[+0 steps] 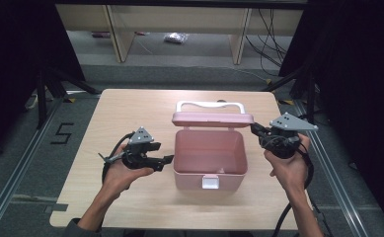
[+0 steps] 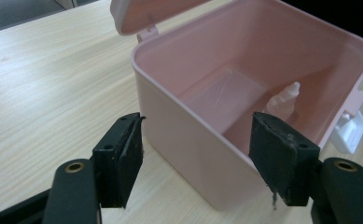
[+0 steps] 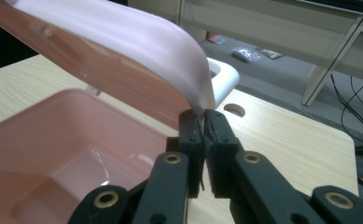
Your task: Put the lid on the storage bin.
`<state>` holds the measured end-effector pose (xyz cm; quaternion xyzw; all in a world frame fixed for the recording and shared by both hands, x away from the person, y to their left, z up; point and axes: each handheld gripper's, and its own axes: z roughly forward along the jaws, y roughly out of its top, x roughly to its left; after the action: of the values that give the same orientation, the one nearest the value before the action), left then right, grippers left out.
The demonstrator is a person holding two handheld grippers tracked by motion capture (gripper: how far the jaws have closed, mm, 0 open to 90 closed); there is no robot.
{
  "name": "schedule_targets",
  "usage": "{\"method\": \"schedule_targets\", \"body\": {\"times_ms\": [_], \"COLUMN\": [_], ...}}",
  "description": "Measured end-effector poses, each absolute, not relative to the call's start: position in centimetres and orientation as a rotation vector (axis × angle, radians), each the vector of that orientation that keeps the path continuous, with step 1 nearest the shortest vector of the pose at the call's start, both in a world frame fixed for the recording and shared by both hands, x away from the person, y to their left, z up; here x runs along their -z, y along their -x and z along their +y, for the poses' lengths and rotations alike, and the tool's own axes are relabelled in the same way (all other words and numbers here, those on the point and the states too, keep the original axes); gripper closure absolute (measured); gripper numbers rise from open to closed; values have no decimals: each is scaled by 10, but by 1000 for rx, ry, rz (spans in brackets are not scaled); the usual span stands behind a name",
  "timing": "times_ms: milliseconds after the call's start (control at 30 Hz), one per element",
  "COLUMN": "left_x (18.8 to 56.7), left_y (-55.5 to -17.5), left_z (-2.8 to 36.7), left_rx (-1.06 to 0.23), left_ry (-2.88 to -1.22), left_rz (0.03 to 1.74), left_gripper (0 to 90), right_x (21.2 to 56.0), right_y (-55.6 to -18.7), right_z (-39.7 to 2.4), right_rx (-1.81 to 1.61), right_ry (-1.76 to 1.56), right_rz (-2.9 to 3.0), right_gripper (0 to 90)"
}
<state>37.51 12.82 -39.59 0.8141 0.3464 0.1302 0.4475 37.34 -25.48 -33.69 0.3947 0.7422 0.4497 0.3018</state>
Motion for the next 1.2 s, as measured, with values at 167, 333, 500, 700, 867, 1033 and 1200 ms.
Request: {"method": "schedule_targets", "body": {"times_ms": [167, 333, 500, 700, 867, 1033, 1200], "left_x": [398, 400, 399, 400, 402, 407, 407], "left_y": [-372, -369, -364, -357, -351, -348, -346], "left_z": [131, 131, 130, 133, 135, 140, 144], "left_rx": [-333, -325, -323, -324, -327, -329, -335], "left_ry": [-2012, -1996, -1998, -2031, -2040, -2054, -2046], "left_rz": [872, 880, 864, 830, 830, 836, 844], "left_gripper": [340, 339, 338, 335, 319, 310, 309], "right_x": [339, 342, 343, 347, 348, 348, 350], "right_y": [-370, -367, -363, -359, -354, -352, -353], "right_z": [-257, -256, -257, -259, -260, -262, -262], "right_rx": [-1178, -1183, -1179, -1195, -1211, -1209, -1210], "right_ry": [-1028, -1029, -1023, -1027, -1041, -1037, -1024], "right_rz": [1982, 1975, 1987, 2003, 2000, 2002, 1998], "right_gripper": [865, 864, 862, 863, 900, 900, 896]}}
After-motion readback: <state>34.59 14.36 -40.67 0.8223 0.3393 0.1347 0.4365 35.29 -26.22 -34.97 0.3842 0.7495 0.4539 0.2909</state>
